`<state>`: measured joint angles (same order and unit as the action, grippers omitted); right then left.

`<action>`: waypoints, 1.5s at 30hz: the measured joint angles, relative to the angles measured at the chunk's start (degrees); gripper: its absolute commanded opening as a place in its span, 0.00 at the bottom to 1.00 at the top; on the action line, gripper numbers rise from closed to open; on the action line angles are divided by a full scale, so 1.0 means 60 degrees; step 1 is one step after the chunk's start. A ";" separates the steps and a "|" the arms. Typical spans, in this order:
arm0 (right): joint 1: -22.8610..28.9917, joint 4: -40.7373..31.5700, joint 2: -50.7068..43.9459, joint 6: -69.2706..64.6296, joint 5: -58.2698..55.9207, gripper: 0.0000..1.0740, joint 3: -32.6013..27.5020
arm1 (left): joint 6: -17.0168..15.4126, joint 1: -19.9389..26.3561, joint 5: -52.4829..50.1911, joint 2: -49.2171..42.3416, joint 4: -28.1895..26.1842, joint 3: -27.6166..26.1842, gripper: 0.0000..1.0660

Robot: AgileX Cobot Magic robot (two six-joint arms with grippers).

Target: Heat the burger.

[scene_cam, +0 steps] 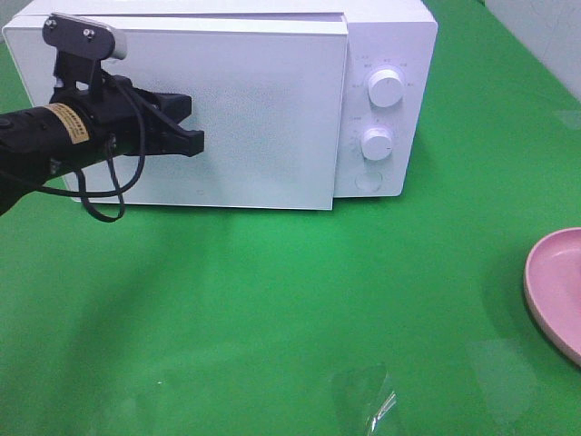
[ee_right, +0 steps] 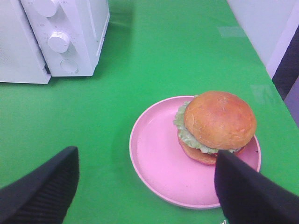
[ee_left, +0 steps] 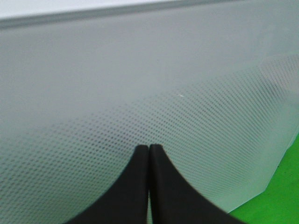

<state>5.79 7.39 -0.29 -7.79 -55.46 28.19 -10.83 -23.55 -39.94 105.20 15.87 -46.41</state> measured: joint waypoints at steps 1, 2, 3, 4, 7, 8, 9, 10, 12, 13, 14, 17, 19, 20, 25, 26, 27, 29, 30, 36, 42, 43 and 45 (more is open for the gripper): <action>0.0000 0.0000 0.0000 0.0000 0.0000 0.70 0.0000 | 0.0000 0.0000 0.0000 0.0000 0.0000 0.0000 0.00; 0.0000 0.0000 0.0000 0.0000 0.0000 0.70 0.0000 | 0.0000 -0.0162 0.0076 0.0162 -0.0048 -0.0181 0.00; 0.0000 0.0000 0.0000 0.0000 0.0000 0.70 0.0000 | 0.0000 -0.0325 0.0086 0.0315 -0.0153 -0.0344 0.00; 0.0000 0.0000 0.0000 0.0000 0.0000 0.70 0.0000 | 0.0000 -0.0325 0.0086 0.0315 -0.0153 -0.0344 0.00; 0.0000 0.0000 0.0000 0.0000 0.0000 0.70 0.0000 | 0.0019 -0.0535 0.0143 0.0477 -0.0306 -0.0544 0.00; 0.0000 0.0000 0.0000 0.0000 0.0000 0.70 0.0000 | 0.0019 -0.0535 0.0143 0.0477 -0.0306 -0.0544 0.00; 0.0000 0.0000 0.0000 0.0000 0.0000 0.70 0.0000 | 0.0019 -0.0678 0.0258 0.0592 -0.0353 -0.0697 0.00; 0.0000 0.0000 0.0000 0.0000 0.0000 0.70 0.0000 | 0.0019 -0.0783 0.0363 0.0678 -0.0353 -0.0850 0.00; 0.0000 0.0000 0.0000 0.0000 0.0000 0.70 0.0000 | 0.0019 -0.0898 0.0497 0.0773 -0.0334 -0.1031 0.00; 0.0000 0.0000 0.0000 0.0000 0.0000 0.70 0.0000 | 0.0019 -0.0898 0.0497 0.0773 -0.0334 -0.1031 0.00; 0.0000 0.0000 0.0000 0.0000 0.0000 0.70 0.0000 | 0.0019 -0.1012 0.0649 0.0869 -0.0248 -0.1222 0.00; 0.0000 0.0000 0.0000 0.0000 0.0000 0.70 0.0000 | 0.0019 -0.1079 0.0707 0.0926 -0.0220 -0.1337 0.00; 0.0000 0.0000 0.0000 0.0000 0.0000 0.70 0.0000 | 0.0019 -0.1184 0.0754 0.1060 -0.0181 -0.1557 0.00; 0.0000 0.0000 0.0000 0.0000 0.0000 0.70 0.0000 | 0.0019 -0.1346 0.0955 0.1280 -0.0172 -0.1939 0.00; 0.0000 0.0000 0.0000 0.0000 0.0000 0.70 0.0000 | 0.0029 -0.1499 0.1375 0.1614 -0.0162 -0.2511 0.00; 0.0000 0.0000 0.0000 0.0000 0.0000 0.70 0.0000 | 0.0029 -0.1499 0.1375 0.1614 -0.0162 -0.2511 0.00; 0.0000 0.0000 0.0000 0.0000 0.0000 0.70 0.0000 | 0.0029 -0.1547 0.1547 0.1728 -0.0220 -0.2769 0.00; 0.0000 0.0000 0.0000 0.0000 0.0000 0.70 0.0000 | 0.0029 -0.1566 0.1728 0.1814 -0.0201 -0.2970 0.00; 0.0000 0.0000 0.0000 0.0000 0.0000 0.70 0.0000 | 0.0038 -0.1585 0.1805 0.1824 -0.0191 -0.3046 0.00; 0.0000 0.0000 0.0000 0.0000 0.0000 0.70 0.0000 | 0.0038 -0.1652 0.1977 0.1853 -0.0134 -0.3170 0.00; 0.0000 0.0000 0.0000 0.0000 0.0000 0.70 0.0000 | 0.0038 -0.1853 0.2636 0.1614 -0.0516 -0.3247 0.00; 0.0000 0.0000 0.0000 0.0000 0.0000 0.70 0.0000 | 0.0029 -0.1948 0.2913 0.1461 -0.0745 -0.3247 0.00; 0.0000 0.0000 0.0000 0.0000 0.0000 0.70 0.0000 | 0.0029 -0.2063 0.3170 0.1194 -0.0907 -0.3132 0.00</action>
<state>5.79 7.39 -0.29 -7.79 -55.46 28.19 -10.66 -35.92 -20.91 112.36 10.43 -65.20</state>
